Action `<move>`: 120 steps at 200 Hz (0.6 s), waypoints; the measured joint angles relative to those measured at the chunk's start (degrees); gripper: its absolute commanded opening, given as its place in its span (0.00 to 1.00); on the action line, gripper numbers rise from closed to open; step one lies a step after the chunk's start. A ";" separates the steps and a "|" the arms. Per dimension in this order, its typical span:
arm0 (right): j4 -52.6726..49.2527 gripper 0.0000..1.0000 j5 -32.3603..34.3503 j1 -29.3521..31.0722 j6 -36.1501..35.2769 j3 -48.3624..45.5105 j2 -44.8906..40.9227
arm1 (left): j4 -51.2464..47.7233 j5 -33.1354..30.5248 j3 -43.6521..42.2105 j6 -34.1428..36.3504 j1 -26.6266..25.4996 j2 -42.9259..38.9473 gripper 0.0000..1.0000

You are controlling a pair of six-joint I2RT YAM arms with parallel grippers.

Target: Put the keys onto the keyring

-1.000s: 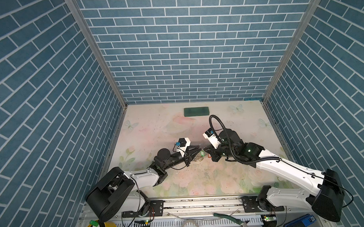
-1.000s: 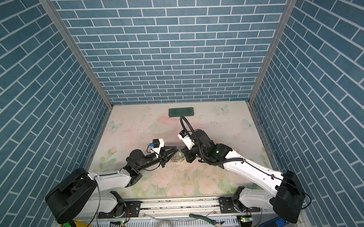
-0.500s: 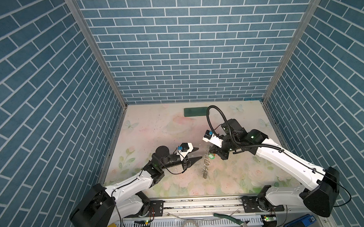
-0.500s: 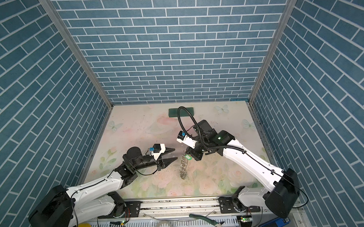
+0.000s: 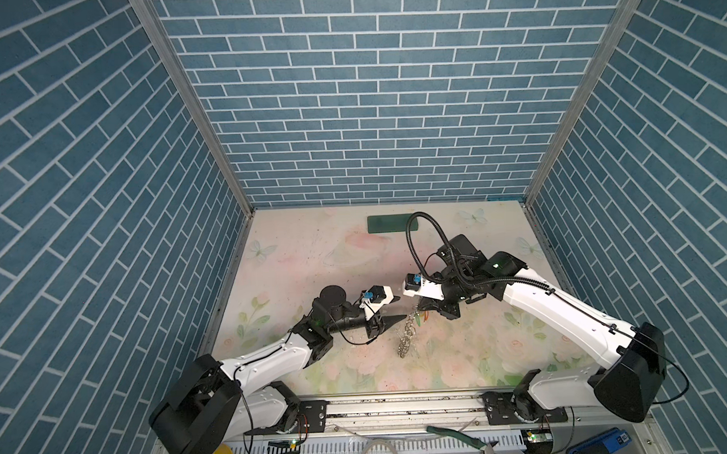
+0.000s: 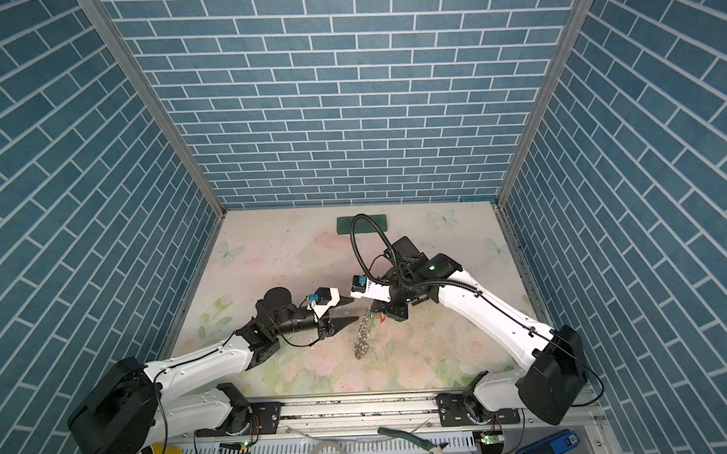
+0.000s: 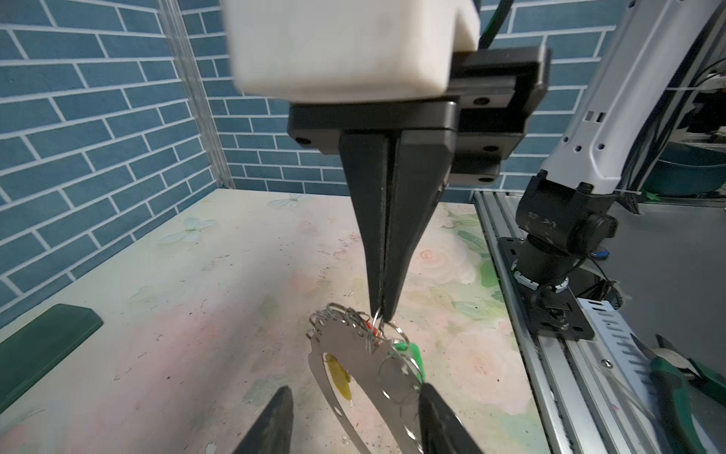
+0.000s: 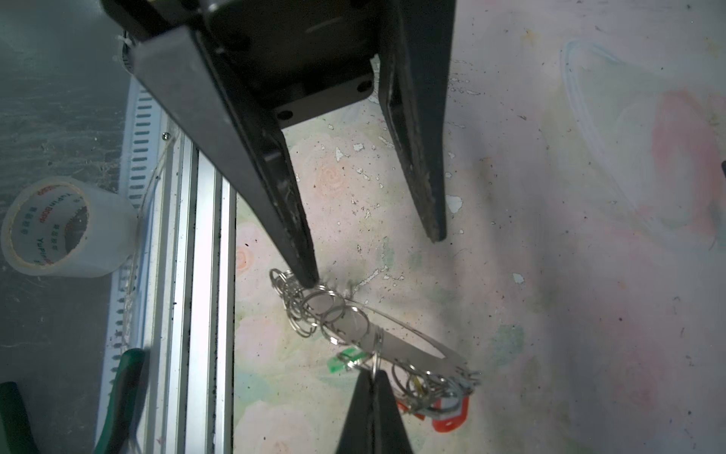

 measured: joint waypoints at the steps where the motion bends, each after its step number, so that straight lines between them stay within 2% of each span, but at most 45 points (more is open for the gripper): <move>1: -0.02 0.00 -0.02 0.00 -0.13 0.00 0.00 | -0.02 0.11 0.02 -0.04 0.02 0.02 0.40; 10: 0.02 0.00 -0.31 0.00 -1.27 0.00 0.00 | -0.02 1.64 0.33 0.63 0.13 0.52 0.32; 22: 0.17 0.00 -0.87 0.00 -2.93 0.00 0.04 | 0.35 3.89 0.74 0.81 0.26 1.46 0.27; 44: 0.55 0.00 -2.49 0.00 -5.09 0.00 0.37 | 5.27 7.50 0.83 -0.17 0.68 5.29 0.25; 86: 1.31 0.00 -4.07 0.00 -7.58 0.00 2.14 | 20.79 11.39 0.55 -7.72 2.67 14.40 0.19; 120: 2.27 0.00 -4.31 -0.11 -7.82 0.00 2.21 | 24.39 12.55 0.55 -10.43 3.21 15.63 0.18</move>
